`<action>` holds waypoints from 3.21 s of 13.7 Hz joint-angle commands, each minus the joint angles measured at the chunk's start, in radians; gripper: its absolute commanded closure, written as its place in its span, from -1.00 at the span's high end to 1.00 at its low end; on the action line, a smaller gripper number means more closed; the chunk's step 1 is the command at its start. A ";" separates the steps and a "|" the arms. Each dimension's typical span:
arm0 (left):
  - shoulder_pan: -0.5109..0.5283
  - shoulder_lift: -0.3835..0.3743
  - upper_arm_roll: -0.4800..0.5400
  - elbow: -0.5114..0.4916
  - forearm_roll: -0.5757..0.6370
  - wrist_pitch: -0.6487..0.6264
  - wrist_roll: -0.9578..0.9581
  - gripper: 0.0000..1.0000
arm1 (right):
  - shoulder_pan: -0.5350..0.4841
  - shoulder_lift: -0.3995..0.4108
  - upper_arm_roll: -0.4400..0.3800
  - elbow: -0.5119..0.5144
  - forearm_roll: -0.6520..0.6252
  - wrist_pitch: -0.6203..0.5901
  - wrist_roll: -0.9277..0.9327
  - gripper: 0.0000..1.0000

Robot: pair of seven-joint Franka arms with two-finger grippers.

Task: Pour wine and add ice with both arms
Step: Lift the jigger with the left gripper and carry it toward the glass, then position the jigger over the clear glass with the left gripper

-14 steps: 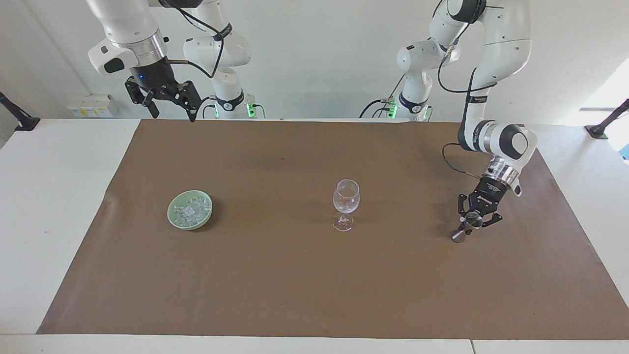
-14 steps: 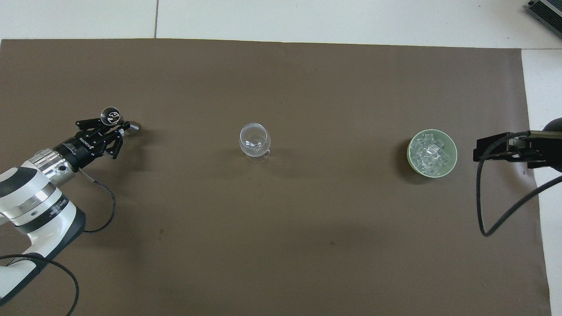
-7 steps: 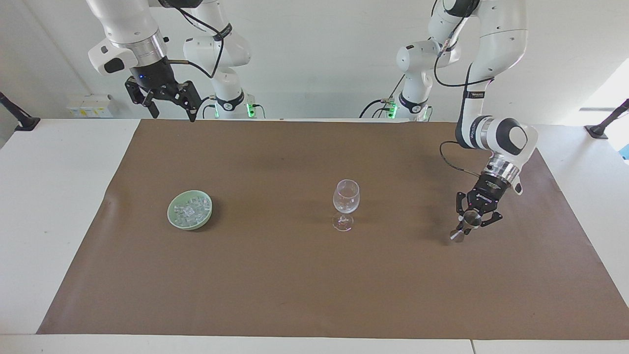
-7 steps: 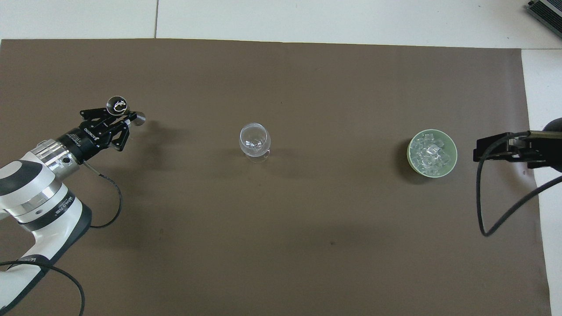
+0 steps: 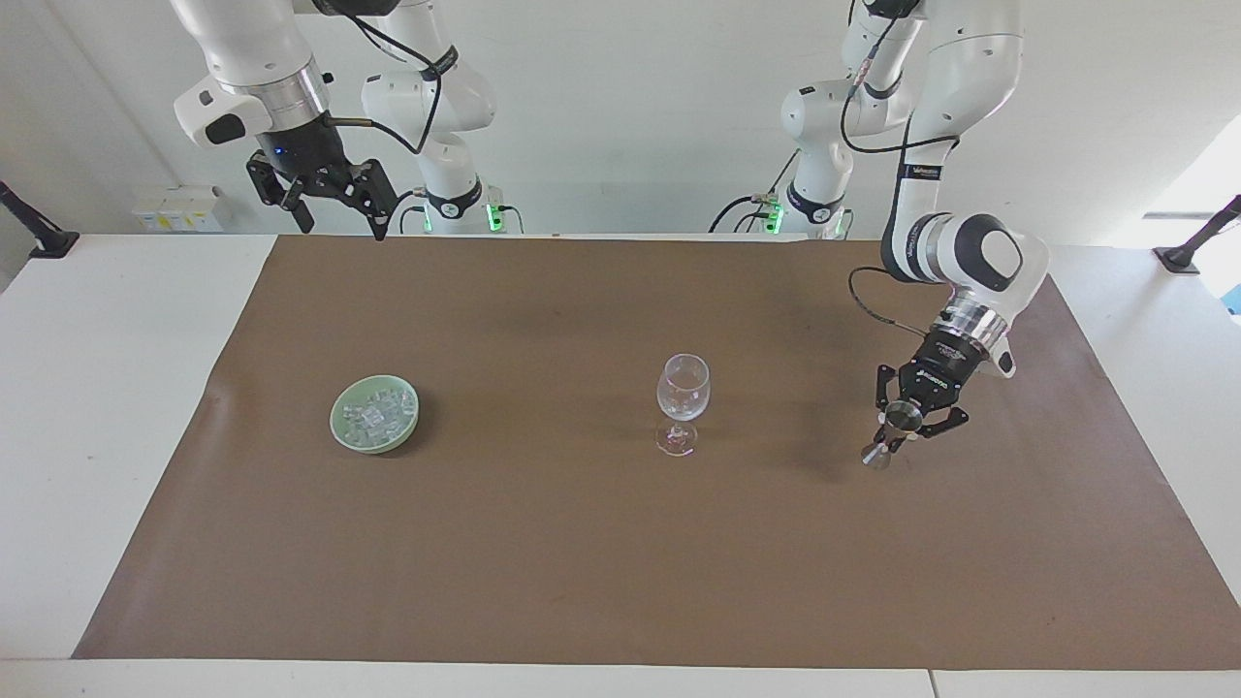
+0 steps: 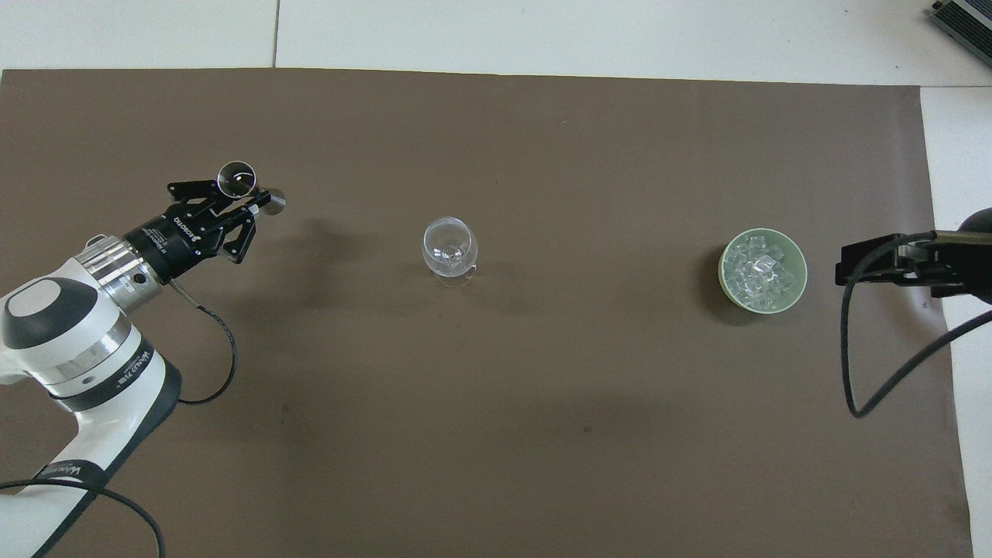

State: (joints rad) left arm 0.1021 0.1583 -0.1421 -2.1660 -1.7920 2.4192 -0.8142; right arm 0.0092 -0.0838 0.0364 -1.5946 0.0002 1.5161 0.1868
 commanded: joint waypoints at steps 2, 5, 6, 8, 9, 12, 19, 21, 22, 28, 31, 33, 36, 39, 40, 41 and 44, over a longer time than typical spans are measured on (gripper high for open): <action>-0.065 -0.028 0.007 -0.015 -0.032 0.003 -0.095 -1.00 | 0.008 -0.022 -0.007 -0.024 -0.003 0.013 0.003 1.00; -0.107 -0.049 0.007 -0.008 -0.038 0.029 -0.181 -1.00 | 0.008 -0.022 -0.007 -0.024 -0.003 0.012 0.002 1.00; -0.128 -0.055 0.007 -0.005 -0.044 0.053 -0.186 -1.00 | 0.008 -0.022 -0.007 -0.024 -0.003 0.013 0.002 1.00; -0.160 -0.059 0.004 0.002 -0.053 0.064 -0.168 -1.00 | 0.006 -0.022 -0.007 -0.024 -0.003 0.012 0.003 1.00; -0.163 -0.062 0.003 0.011 -0.053 0.067 -0.148 -1.00 | 0.006 -0.022 -0.007 -0.024 -0.003 0.013 0.002 1.00; -0.182 -0.066 -0.014 0.025 -0.053 0.072 -0.129 -1.00 | 0.008 -0.022 -0.007 -0.024 -0.003 0.012 0.002 1.00; -0.289 -0.034 -0.033 0.101 -0.078 0.216 -0.138 -1.00 | 0.006 -0.022 -0.007 -0.025 -0.003 0.012 0.002 1.00; -0.314 -0.026 -0.033 0.120 -0.079 0.233 -0.138 -1.00 | 0.008 -0.021 -0.007 -0.024 -0.003 0.012 0.002 1.00; -0.320 -0.025 -0.033 0.127 -0.079 0.233 -0.137 -1.00 | 0.006 -0.022 -0.007 -0.024 -0.003 0.012 0.002 1.00; -0.381 -0.011 -0.031 0.160 -0.078 0.288 -0.125 -1.00 | 0.006 -0.021 -0.007 -0.025 -0.003 0.012 0.002 1.00; -0.400 0.001 -0.031 0.176 -0.075 0.322 -0.089 -1.00 | 0.008 -0.022 -0.007 -0.024 -0.003 0.013 0.002 1.00; -0.400 0.003 -0.031 0.176 -0.073 0.324 -0.045 -1.00 | 0.006 -0.022 -0.007 -0.024 -0.003 0.012 0.003 1.00; -0.410 0.001 -0.030 0.176 -0.073 0.325 -0.019 -1.00 | 0.006 -0.022 -0.007 -0.024 -0.003 0.013 0.002 1.00; -0.412 -0.002 -0.030 0.176 -0.073 0.325 0.038 -1.00 | 0.006 -0.022 -0.007 -0.024 -0.003 0.013 0.002 1.00; -0.414 -0.003 -0.030 0.175 -0.073 0.325 0.059 -1.00 | 0.006 -0.022 -0.007 -0.024 -0.003 0.012 0.002 1.00; -0.415 -0.005 -0.030 0.172 -0.073 0.325 0.075 -1.00 | 0.008 -0.022 -0.006 -0.024 -0.003 0.013 0.003 1.00; -0.424 -0.008 -0.030 0.170 -0.073 0.325 0.133 -1.00 | 0.008 -0.022 -0.007 -0.024 -0.003 0.013 0.002 1.00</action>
State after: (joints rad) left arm -0.2974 0.1489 -0.1831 -2.0096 -1.8447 2.7177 -0.7302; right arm 0.0092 -0.0838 0.0364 -1.5946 0.0002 1.5161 0.1868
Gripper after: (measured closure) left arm 0.780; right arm 0.000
